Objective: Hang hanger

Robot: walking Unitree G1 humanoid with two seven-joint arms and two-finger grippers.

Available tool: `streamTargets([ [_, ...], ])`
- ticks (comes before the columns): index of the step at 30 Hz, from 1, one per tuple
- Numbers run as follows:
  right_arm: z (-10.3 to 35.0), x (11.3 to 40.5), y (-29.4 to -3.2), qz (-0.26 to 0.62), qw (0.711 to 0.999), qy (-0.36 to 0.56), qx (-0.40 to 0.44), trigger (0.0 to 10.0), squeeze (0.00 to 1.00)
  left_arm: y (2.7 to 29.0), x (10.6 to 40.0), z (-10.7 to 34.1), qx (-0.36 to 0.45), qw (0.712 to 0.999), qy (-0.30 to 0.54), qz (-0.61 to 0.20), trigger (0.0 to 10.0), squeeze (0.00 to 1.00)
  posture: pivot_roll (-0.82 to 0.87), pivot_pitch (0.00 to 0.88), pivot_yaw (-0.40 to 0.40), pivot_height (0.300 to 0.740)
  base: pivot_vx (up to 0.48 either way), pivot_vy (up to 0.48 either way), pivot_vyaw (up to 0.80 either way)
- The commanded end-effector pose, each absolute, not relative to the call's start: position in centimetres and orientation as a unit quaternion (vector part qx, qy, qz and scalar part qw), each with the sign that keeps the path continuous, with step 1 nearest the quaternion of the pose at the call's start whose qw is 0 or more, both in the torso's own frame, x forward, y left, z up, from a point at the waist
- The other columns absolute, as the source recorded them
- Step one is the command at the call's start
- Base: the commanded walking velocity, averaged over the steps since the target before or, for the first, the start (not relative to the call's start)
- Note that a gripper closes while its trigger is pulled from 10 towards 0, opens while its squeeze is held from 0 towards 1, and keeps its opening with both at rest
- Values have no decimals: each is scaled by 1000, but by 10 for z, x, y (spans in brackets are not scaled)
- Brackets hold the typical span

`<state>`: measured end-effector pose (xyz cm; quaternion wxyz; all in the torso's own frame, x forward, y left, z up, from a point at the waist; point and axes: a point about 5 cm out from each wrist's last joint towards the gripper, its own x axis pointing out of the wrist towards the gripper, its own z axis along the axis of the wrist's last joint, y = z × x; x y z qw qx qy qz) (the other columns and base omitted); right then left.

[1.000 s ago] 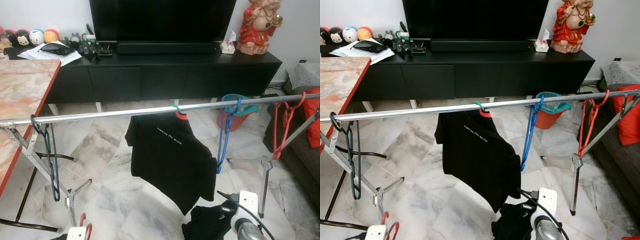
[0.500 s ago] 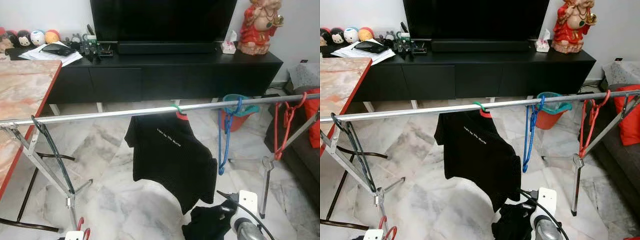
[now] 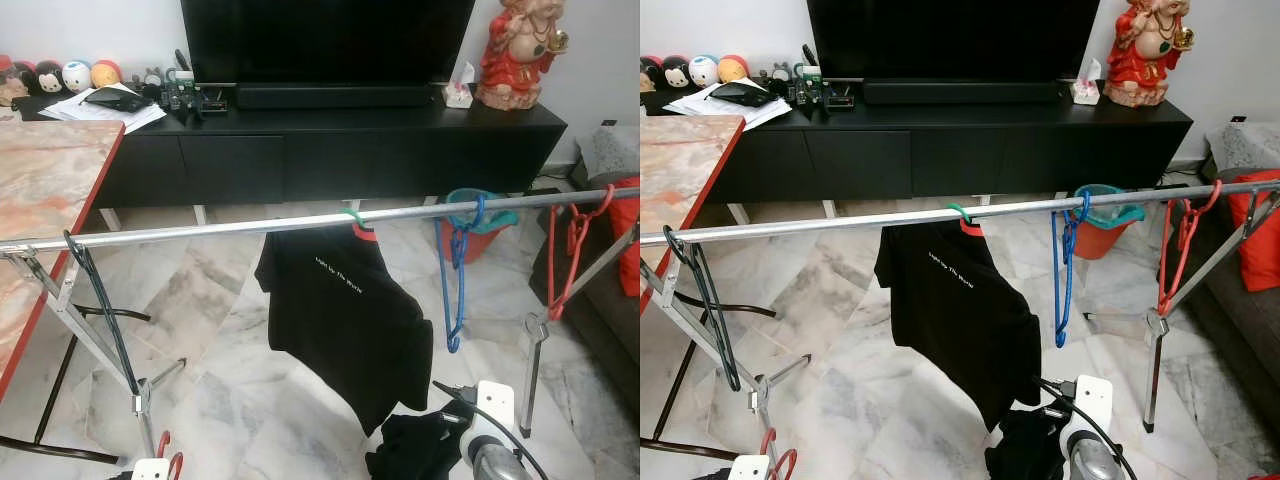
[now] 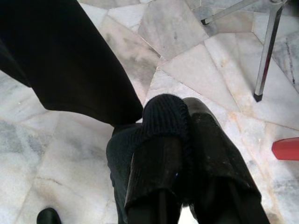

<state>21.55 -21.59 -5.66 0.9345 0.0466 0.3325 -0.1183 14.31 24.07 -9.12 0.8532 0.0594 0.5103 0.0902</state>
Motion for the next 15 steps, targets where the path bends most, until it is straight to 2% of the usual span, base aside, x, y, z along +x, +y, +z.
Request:
streamTargets([
  [1,-52,222,-217,-118,940,318,46,10000,0,238,141,-93,59,849,517,89,10000,0,-20,0,-52,740,0,0,0],
  [10,-52,222,-216,-119,940,318,47,10000,0,237,142,-93,59,851,515,86,10000,0,-22,0,-49,740,0,0,0],
  [15,-52,222,-214,-117,940,317,47,10000,0,238,142,-93,59,851,515,87,10000,0,-17,0,-51,740,-244,0,0],
])
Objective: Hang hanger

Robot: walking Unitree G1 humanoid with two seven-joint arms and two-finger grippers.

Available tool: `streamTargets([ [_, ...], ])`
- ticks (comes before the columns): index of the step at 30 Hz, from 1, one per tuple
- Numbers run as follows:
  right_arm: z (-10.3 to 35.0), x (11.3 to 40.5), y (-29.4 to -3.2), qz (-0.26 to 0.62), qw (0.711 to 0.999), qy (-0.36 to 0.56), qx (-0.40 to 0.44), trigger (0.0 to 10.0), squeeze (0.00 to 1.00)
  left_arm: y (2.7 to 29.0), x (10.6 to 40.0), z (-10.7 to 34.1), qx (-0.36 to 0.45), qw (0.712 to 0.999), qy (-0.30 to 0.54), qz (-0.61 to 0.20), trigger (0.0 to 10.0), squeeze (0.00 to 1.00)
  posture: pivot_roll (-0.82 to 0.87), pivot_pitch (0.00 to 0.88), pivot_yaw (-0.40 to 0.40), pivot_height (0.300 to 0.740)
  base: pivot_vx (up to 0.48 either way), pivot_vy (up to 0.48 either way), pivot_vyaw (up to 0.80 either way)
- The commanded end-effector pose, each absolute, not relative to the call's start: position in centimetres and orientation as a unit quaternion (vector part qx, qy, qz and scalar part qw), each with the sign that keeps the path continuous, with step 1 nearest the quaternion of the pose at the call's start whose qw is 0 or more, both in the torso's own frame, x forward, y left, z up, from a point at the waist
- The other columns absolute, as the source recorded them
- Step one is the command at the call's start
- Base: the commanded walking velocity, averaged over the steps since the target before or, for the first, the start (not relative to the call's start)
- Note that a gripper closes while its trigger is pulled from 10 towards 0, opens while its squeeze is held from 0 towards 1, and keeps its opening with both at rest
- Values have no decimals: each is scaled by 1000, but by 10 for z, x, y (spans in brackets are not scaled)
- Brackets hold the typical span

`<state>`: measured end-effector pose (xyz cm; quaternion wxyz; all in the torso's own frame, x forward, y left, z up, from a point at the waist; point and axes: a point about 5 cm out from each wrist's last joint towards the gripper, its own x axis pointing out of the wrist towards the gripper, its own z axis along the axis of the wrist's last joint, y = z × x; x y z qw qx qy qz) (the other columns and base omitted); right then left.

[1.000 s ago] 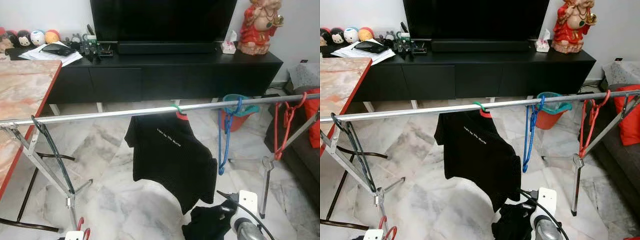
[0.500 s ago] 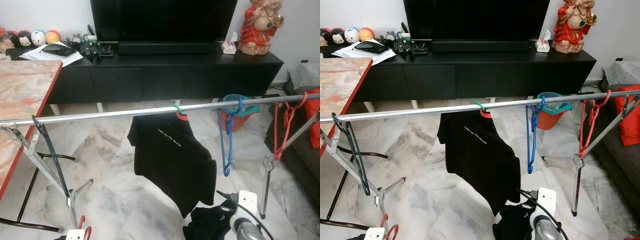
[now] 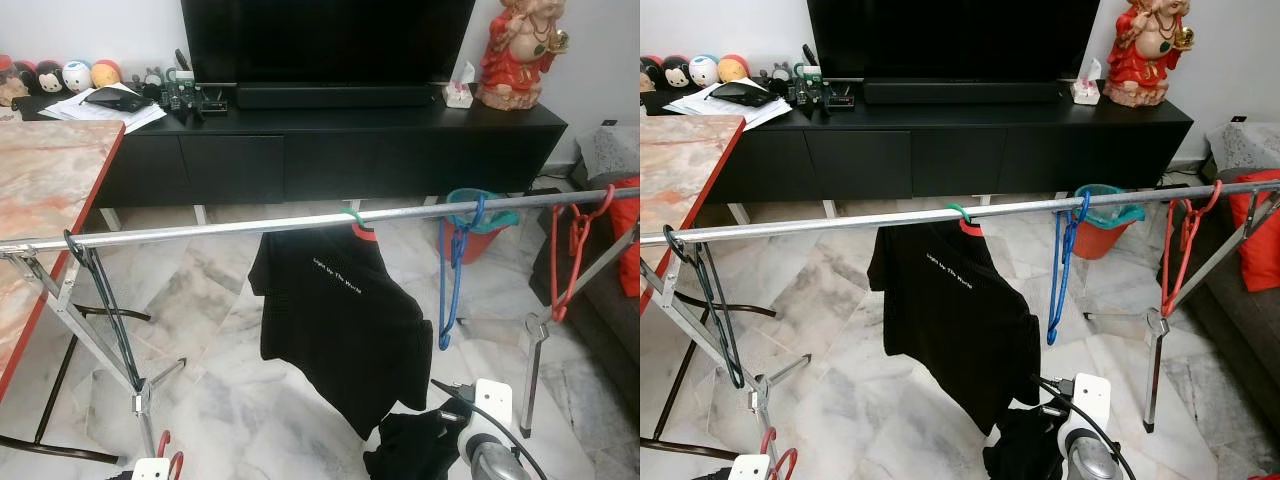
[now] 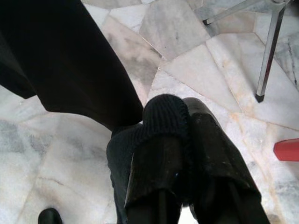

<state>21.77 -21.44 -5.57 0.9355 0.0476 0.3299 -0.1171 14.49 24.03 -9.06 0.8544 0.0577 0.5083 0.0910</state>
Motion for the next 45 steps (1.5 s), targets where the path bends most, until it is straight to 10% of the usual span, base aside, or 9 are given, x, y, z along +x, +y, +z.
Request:
streamTargets([
  [1,-52,223,-214,-117,940,317,47,10000,0,238,142,-93,59,851,515,87,10000,0,-17,0,-51,740,-247,0,0],
  [45,-50,226,-210,-116,943,307,52,10000,0,238,141,-93,63,848,519,81,10000,0,-12,0,-48,740,-280,0,0],
])
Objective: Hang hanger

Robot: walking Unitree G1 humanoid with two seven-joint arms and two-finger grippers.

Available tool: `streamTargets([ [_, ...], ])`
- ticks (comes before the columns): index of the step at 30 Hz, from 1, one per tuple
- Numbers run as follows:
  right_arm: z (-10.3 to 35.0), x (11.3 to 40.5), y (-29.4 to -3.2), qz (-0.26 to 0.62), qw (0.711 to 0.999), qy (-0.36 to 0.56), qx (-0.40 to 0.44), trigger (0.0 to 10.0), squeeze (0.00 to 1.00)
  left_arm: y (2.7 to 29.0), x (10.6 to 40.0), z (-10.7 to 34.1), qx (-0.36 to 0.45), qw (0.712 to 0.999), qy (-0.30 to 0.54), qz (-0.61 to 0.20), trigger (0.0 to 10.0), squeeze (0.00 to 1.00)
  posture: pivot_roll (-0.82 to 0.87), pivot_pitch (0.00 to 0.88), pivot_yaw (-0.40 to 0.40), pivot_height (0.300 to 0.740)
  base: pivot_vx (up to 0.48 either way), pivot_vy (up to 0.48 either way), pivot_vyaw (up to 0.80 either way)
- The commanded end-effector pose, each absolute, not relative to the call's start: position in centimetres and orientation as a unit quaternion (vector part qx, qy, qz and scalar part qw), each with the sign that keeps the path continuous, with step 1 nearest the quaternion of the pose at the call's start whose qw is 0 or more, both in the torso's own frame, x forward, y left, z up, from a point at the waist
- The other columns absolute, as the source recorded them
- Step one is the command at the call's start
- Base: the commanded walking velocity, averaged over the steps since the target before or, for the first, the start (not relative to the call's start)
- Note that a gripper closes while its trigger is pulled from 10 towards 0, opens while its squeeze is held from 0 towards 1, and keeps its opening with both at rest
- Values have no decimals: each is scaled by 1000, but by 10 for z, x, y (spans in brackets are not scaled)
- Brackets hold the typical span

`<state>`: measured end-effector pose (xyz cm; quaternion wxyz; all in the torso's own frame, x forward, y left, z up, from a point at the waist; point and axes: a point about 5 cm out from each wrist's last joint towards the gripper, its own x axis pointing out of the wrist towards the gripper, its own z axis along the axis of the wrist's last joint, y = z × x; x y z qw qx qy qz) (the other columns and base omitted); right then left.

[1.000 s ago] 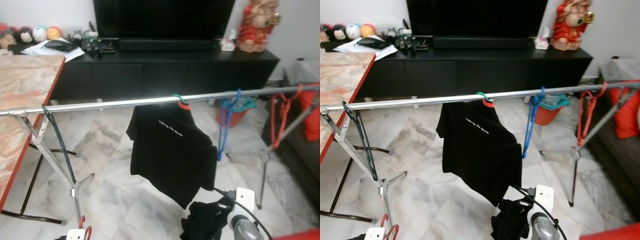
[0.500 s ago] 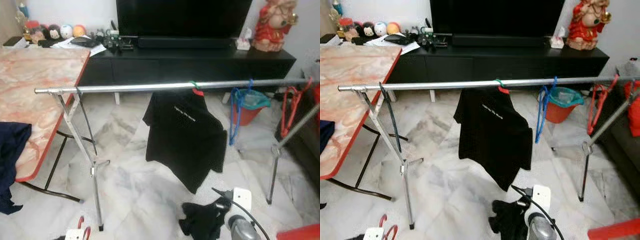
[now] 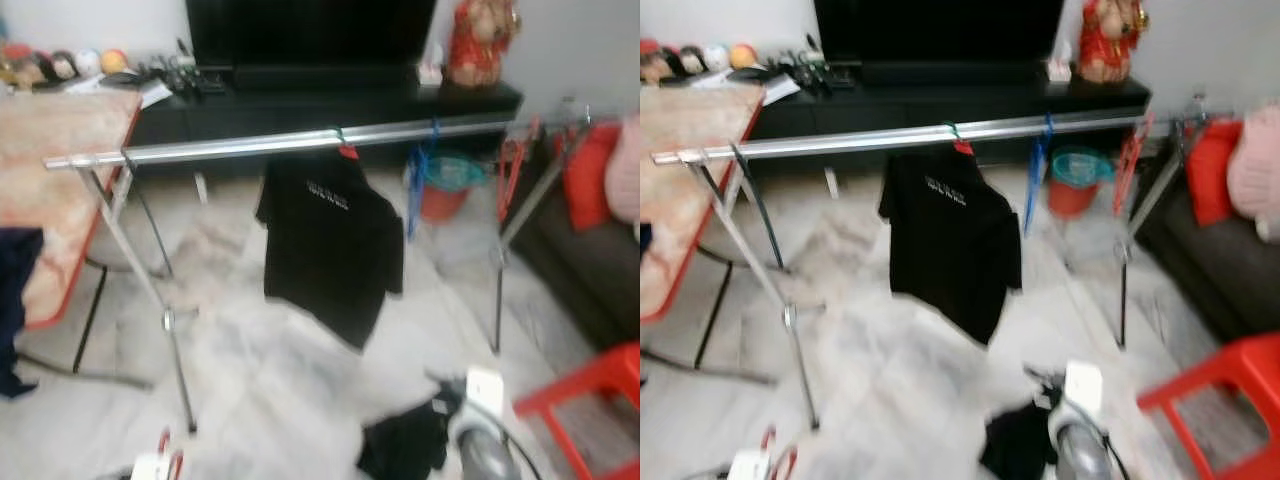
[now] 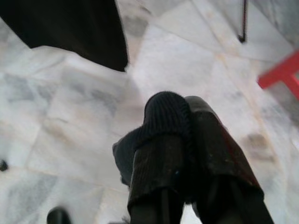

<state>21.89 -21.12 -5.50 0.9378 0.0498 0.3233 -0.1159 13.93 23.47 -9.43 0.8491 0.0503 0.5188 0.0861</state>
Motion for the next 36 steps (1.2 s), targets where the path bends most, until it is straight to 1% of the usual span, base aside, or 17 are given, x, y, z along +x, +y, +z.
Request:
streamTargets([
  [1,-50,227,-210,-116,943,307,52,10000,0,238,141,-93,63,848,519,81,10000,0,-12,0,-48,740,-281,0,0],
  [21,-44,235,-212,-109,948,296,50,10000,0,237,142,-93,65,849,518,81,10000,0,-12,0,-51,740,-283,0,0],
  [23,-43,237,-212,-108,949,293,49,10000,0,238,142,-92,63,850,516,84,10000,0,-10,0,-52,740,0,0,0],
  [30,-26,257,-213,-92,960,261,37,10000,0,238,144,-92,68,854,507,93,10000,0,-13,0,-54,740,0,0,0],
  [31,-21,264,-213,-80,964,254,18,10000,0,238,145,-91,69,857,501,96,10000,0,-12,0,-56,740,0,0,0],
  [36,-11,275,-215,-68,968,241,3,10000,0,239,147,-89,67,867,482,105,10000,0,-16,0,-60,740,0,0,0],
])
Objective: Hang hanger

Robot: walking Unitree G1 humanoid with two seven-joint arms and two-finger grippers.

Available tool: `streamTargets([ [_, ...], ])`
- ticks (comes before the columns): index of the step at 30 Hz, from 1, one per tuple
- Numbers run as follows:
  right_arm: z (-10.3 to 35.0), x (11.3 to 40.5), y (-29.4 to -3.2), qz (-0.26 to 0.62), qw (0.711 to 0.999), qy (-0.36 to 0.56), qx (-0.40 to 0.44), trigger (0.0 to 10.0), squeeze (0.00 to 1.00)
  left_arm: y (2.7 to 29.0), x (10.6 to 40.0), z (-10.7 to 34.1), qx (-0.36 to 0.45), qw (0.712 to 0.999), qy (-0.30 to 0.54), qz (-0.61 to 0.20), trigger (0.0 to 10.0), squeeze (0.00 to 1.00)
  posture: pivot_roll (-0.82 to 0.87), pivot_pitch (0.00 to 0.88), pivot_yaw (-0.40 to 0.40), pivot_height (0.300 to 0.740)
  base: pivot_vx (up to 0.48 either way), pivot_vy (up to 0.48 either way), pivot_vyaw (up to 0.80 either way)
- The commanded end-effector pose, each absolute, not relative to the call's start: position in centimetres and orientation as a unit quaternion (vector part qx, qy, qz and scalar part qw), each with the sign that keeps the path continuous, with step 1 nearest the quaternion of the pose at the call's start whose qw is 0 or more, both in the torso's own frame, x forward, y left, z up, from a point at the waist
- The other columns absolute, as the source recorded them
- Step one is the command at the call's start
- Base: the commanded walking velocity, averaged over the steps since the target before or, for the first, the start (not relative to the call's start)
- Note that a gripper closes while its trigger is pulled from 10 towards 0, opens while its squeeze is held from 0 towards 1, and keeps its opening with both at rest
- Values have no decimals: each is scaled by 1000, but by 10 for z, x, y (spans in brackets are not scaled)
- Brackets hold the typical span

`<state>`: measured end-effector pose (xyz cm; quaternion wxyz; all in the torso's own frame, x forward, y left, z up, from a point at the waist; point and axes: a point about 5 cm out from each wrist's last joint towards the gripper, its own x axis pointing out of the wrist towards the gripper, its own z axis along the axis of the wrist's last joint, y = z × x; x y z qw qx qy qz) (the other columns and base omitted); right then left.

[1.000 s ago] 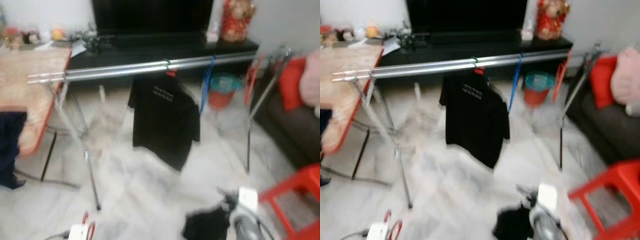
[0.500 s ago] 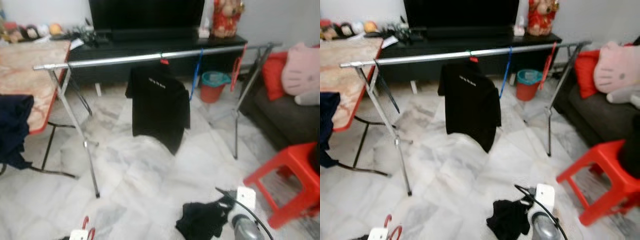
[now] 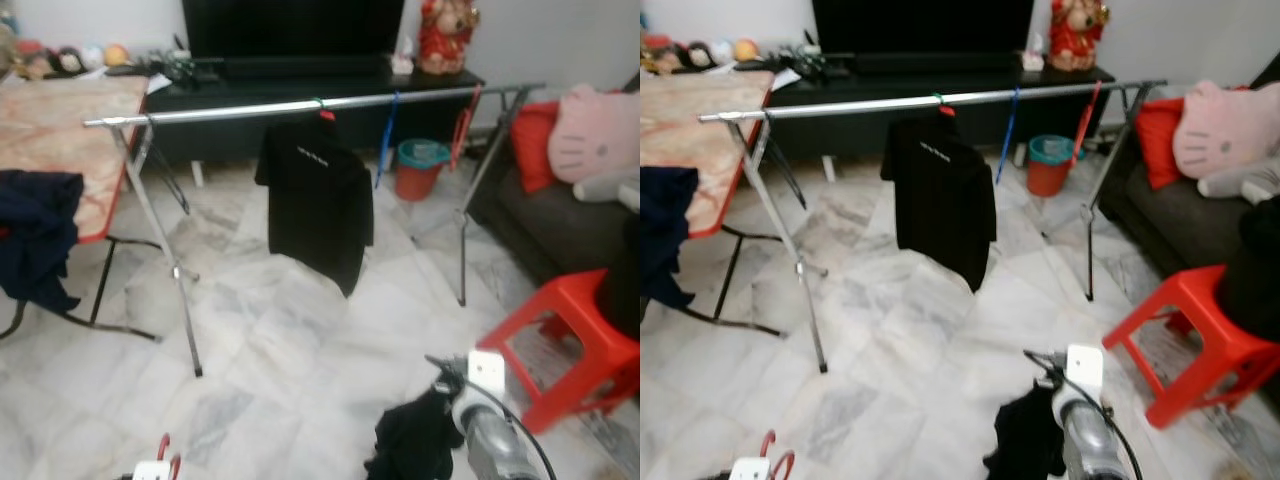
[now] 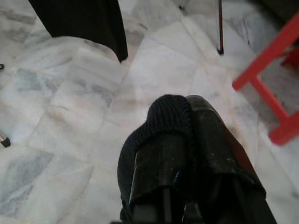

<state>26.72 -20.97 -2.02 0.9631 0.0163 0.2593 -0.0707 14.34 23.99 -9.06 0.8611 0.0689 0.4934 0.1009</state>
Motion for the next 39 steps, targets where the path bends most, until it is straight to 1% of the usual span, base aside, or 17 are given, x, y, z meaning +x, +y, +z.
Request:
streamTargets([
  [1,-9,278,-215,-64,969,240,-2,10000,0,239,148,-88,68,870,476,106,10000,0,-16,0,-60,740,0,0,0],
  [3,-6,282,-215,-55,969,242,-12,10000,0,239,150,-87,71,875,466,110,10000,0,-15,0,-62,740,0,0,0],
  [4,0,290,-214,-30,969,243,-45,10000,0,239,152,-85,79,883,449,113,10000,0,-15,0,-62,740,0,0,0],
  [5,7,297,-211,-5,968,243,-64,10000,0,250,199,-59,97,915,377,107,10000,0,-10,0,-66,740,0,0,0],
  [6,7,297,-211,-5,968,243,-64,10000,0,250,199,-59,97,915,377,107,10000,0,-10,0,-66,740,0,0,0],
  [7,11,303,-211,8,966,244,-79,10000,0,255,236,-32,114,938,314,93,10000,0,-10,0,-69,740,0,0,0],
  [8,14,306,-211,16,964,250,-90,10000,0,256,248,-21,121,946,288,83,10000,0,-10,0,-71,740,0,0,0],
  [11,21,314,-207,51,958,253,-126,10000,0,253,270,0,134,962,235,49,10000,0,-7,0,-75,740,0,0,0],
  [18,34,327,-189,118,948,240,-174,10000,0,240,288,20,153,969,190,-34,10000,0,-8,0,-82,740,0,0,0],
  [21,40,333,-178,160,938,237,-199,10000,0,230,291,25,173,960,191,-112,10000,0,-9,0,-86,740,0,0,0],
  [22,43,335,-172,193,925,236,-227,10000,0,224,291,28,184,949,196,-163,10000,0,-9,0,-87,740,0,0,0],
  [25,47,338,-165,229,900,235,-285,10000,0,220,288,34,203,919,225,-253,10000,0,-10,0,-93,740,0,0,0],
  [26,47,338,-165,229,900,235,-285,10000,0,220,288,34,203,919,225,-253,10000,0,-10,0,-93,740,0,0,0],
  [30,55,345,-155,251,887,229,-313,10000,0,218,287,48,205,892,242,-322,10000,0,-5,0,-93,740,0,0,0],
  [31,57,347,-149,262,881,227,-322,10000,0,213,284,51,209,874,254,-357,10000,0,-5,0,-93,740,0,0,0],
  [34,60,349,-138,271,880,223,-320,10000,0,200,275,58,206,845,268,-415,10000,0,-2,0,-92,740,0,0,0],
  [39,58,348,-135,265,876,226,-335,10000,0,187,264,67,193,820,276,-462,10000,0,3,0,-94,740,0,0,0],
])
